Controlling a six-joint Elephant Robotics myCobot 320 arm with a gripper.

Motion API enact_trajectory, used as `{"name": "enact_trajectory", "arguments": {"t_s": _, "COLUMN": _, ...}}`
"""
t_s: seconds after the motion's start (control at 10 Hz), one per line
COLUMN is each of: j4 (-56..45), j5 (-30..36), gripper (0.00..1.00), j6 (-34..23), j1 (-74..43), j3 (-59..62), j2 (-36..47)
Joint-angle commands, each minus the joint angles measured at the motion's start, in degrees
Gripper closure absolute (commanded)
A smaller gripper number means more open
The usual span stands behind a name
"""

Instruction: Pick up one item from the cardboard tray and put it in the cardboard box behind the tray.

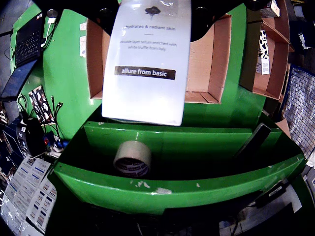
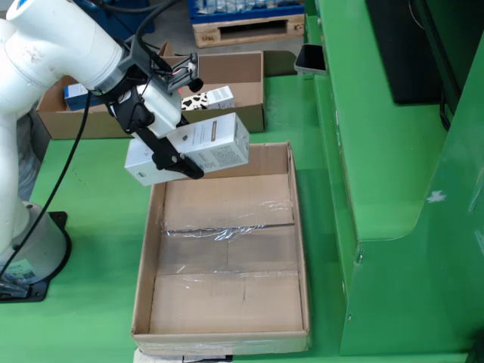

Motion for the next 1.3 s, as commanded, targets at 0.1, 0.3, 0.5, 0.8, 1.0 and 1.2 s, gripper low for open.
{"name": "enact_trajectory", "arguments": {"t_s": 0.1, "j4": 2.33, "j5": -0.50, "gripper": 1.00, "j6": -0.03, "j1": 3.47, "j3": 1.49, "j2": 1.30}}
{"name": "enact_trajectory", "arguments": {"t_s": 0.3, "j4": 2.31, "j5": -0.70, "gripper": 1.00, "j6": 0.19, "j1": 4.53, "j3": 1.49, "j2": 1.54}}
{"name": "enact_trajectory", "arguments": {"t_s": 0.5, "j4": 1.43, "j5": -1.02, "gripper": 1.00, "j6": 0.42, "j1": 6.65, "j3": 1.49, "j2": 1.56}}
{"name": "enact_trajectory", "arguments": {"t_s": 0.8, "j4": 0.36, "j5": -0.79, "gripper": 1.00, "j6": 0.72, "j1": 9.79, "j3": 1.49, "j2": 2.18}}
{"name": "enact_trajectory", "arguments": {"t_s": 1.0, "j4": -0.03, "j5": -0.80, "gripper": 1.00, "j6": 0.93, "j1": 12.14, "j3": 1.49, "j2": 2.48}}
{"name": "enact_trajectory", "arguments": {"t_s": 1.2, "j4": 1.14, "j5": -0.50, "gripper": 1.00, "j6": 0.40, "j1": 13.53, "j3": 1.49, "j2": 2.01}}
